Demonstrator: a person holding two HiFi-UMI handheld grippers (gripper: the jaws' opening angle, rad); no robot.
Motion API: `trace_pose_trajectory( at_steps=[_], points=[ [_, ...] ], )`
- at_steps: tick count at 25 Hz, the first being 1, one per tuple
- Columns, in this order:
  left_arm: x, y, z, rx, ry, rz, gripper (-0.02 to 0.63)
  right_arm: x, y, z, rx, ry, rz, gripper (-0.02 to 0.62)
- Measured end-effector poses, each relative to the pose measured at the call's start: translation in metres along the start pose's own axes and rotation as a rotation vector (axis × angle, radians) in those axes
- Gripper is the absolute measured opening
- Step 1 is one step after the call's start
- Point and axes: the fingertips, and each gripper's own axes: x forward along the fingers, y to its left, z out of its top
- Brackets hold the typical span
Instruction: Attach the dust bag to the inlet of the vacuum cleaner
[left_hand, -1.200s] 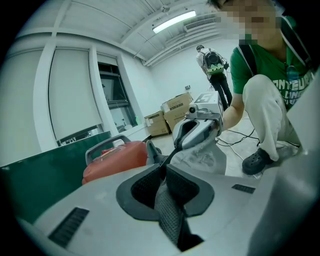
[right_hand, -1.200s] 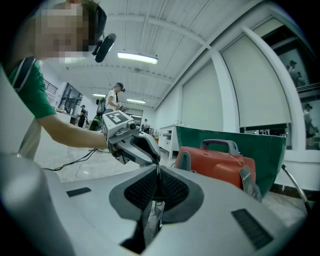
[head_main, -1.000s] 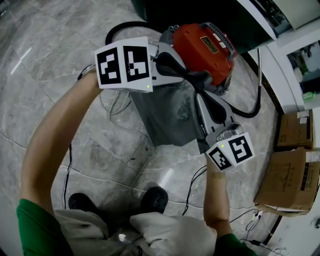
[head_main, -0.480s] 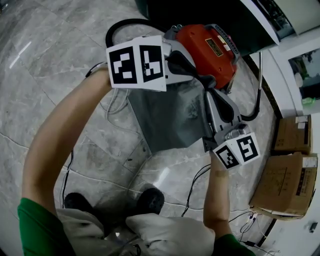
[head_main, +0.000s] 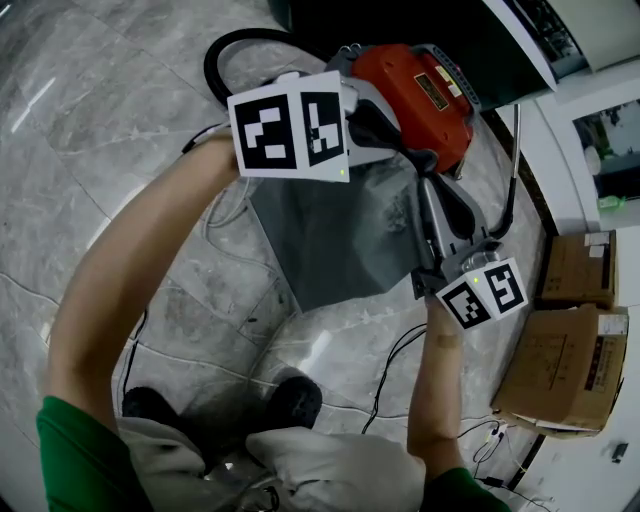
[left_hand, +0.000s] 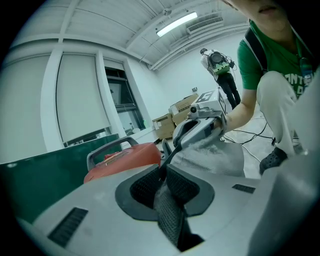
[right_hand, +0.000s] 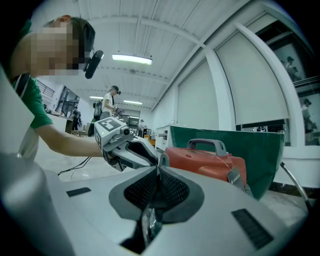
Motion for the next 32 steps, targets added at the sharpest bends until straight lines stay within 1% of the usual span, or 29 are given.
trace_pose_trajectory(
  at_steps=[3,6,9,11,15,18,22,27,30,32],
  points=[
    [0.005,0.003,-0.003,-0.021,0.002,0.027,0.043,0.002,-0.005,-0.003,-0.003,0.008,-0.01,0.025],
    [0.01,0.005,-0.005,-0.046,0.006,0.045,0.043,0.002,-0.011,-0.006,0.019,0.013,-0.009,0.025],
    [0.011,0.005,-0.005,-0.046,0.015,0.056,0.043,0.002,-0.013,-0.006,0.064,0.014,-0.002,0.026],
    [0.011,0.005,-0.005,-0.043,0.016,0.06,0.043,0.002,-0.012,-0.007,0.076,0.022,-0.007,0.025],
    [0.009,0.005,-0.006,-0.036,0.014,0.079,0.044,0.002,-0.01,-0.007,0.078,0.032,-0.023,0.026],
    [0.008,0.005,-0.006,-0.048,0.0,0.095,0.044,0.001,-0.009,-0.007,0.073,0.033,-0.045,0.029],
    [0.007,0.005,-0.005,-0.058,-0.017,0.09,0.044,0.0,-0.007,-0.006,0.052,0.031,-0.069,0.029],
    [0.007,0.004,-0.003,-0.13,-0.061,0.066,0.044,-0.003,-0.005,-0.005,0.051,0.053,-0.098,0.029],
    [0.002,0.008,-0.004,-0.154,-0.053,0.102,0.044,-0.001,-0.007,-0.002,0.049,0.082,-0.122,0.029],
    [0.0,0.012,-0.004,-0.181,-0.031,0.141,0.044,0.0,-0.008,0.0,0.03,0.129,-0.15,0.029]
  ],
)
